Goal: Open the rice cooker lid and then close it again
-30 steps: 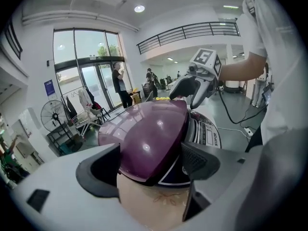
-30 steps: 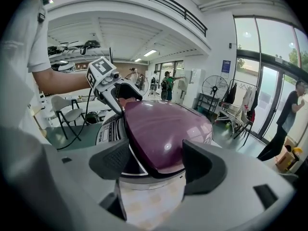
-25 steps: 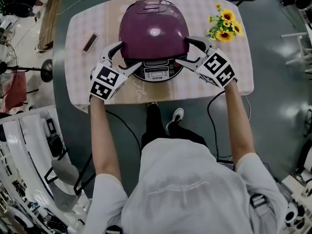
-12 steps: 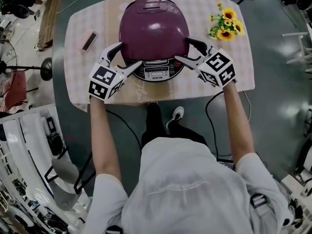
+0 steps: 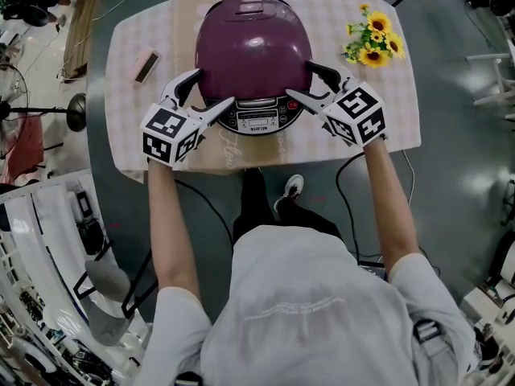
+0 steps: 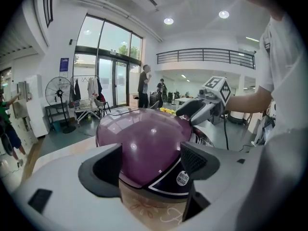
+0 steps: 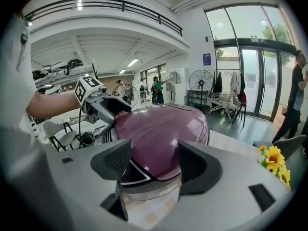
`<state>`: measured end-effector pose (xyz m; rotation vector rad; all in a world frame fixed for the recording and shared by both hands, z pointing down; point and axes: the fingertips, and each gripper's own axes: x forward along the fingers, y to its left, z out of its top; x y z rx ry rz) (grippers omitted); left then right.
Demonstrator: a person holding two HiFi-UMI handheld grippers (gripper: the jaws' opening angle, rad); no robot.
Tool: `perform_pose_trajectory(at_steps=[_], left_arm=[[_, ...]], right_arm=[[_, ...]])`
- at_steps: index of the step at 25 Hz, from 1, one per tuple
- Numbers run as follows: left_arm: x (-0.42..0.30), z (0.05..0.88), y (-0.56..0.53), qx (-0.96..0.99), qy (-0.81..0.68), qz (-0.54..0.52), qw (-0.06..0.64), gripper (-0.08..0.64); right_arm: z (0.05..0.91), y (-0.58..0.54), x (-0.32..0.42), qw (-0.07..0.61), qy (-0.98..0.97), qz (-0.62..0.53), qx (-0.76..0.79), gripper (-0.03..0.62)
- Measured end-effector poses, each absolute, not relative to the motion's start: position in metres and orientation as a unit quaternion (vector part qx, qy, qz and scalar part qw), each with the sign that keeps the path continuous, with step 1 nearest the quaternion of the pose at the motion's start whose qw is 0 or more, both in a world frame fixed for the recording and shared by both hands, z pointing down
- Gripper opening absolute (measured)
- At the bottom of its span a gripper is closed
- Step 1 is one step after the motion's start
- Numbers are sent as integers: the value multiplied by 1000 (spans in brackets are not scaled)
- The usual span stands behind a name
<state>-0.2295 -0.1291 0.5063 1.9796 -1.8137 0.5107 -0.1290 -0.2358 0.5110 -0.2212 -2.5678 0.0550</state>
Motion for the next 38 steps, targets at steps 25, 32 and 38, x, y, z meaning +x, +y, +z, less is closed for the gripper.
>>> perform_pose_trajectory(at_steps=[25,32,38], left_arm=[[-229,516,-131,690,-651,216,229,391],[-228,516,-132,687,-656,209,232,391],[-232,519,-134,687,-662,198,223,391]], right_arm=[[517,-232,-132,284,-957,7,-62,308],[517,-233,-132,283,-957,10,-58,307],[519,-236,-134,261,-964,21,-48,307]])
